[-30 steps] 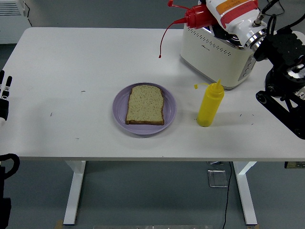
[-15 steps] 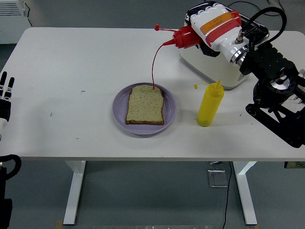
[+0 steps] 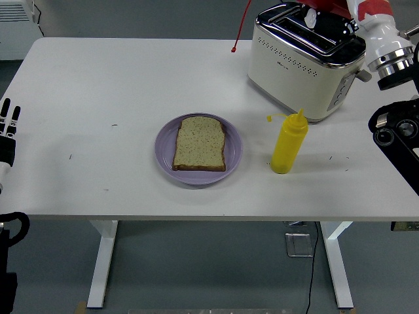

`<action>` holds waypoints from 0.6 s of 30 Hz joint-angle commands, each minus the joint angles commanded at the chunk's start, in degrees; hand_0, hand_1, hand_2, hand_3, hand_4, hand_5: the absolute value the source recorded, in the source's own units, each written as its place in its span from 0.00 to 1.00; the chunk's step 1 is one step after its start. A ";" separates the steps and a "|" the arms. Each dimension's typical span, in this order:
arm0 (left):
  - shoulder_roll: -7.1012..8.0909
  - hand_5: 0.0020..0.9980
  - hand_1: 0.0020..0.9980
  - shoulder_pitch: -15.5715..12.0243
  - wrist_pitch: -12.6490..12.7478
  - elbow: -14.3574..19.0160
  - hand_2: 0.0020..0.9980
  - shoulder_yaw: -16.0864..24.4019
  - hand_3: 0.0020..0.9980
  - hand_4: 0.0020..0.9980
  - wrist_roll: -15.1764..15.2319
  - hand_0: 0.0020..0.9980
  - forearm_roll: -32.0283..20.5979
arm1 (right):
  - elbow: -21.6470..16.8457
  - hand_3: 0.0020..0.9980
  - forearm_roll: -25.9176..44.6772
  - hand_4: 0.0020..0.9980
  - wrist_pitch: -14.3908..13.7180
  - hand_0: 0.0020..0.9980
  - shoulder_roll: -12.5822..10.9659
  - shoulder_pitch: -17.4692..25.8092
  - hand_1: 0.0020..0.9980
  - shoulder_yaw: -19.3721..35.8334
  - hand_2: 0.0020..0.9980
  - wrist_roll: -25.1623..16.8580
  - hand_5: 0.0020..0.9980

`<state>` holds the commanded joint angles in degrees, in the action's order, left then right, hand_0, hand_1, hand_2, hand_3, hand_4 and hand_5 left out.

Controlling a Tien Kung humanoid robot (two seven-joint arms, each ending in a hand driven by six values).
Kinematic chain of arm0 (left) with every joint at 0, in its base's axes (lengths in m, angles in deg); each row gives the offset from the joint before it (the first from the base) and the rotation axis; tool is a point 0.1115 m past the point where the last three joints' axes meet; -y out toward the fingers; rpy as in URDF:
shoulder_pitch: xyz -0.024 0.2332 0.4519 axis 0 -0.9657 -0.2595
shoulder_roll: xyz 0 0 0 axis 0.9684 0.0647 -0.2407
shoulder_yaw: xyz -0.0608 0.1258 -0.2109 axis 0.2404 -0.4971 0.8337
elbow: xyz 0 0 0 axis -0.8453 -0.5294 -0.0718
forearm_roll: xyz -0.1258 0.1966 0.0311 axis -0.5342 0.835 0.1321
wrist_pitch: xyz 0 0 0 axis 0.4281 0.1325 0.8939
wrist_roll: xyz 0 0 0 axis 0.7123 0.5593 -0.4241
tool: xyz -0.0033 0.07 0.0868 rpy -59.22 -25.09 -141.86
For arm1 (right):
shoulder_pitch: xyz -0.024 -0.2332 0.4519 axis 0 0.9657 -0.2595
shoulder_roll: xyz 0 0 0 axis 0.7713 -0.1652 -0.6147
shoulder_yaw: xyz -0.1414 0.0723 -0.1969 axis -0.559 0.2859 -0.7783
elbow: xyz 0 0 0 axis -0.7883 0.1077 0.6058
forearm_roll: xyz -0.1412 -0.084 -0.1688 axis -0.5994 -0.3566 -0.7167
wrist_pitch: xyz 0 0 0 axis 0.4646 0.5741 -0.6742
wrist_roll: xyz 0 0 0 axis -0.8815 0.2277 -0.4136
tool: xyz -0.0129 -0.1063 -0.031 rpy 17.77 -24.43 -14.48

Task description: Pick up the cup,pour liquid into bread,place the cup on the desk

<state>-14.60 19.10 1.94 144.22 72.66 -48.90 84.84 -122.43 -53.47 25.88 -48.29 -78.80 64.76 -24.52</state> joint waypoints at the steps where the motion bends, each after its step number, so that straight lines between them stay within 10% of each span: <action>1: -0.01 1.00 0.74 0.02 0.02 -0.02 0.74 0.03 0.69 0.51 0.00 0.79 -0.01 | -0.28 0.44 2.61 0.41 0.13 0.20 0.10 1.38 0.26 1.31 0.34 -1.61 0.04; 18: 0.02 1.00 0.74 0.27 0.06 -0.10 0.74 -0.16 0.70 0.51 -0.01 0.79 -0.04 | -1.23 0.44 43.57 0.43 -0.13 0.20 1.10 16.55 0.26 6.85 0.35 -11.29 0.02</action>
<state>-14.58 19.37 2.00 144.11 72.50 -48.91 84.80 -123.65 -9.90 25.75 -47.19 -62.25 71.62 -35.81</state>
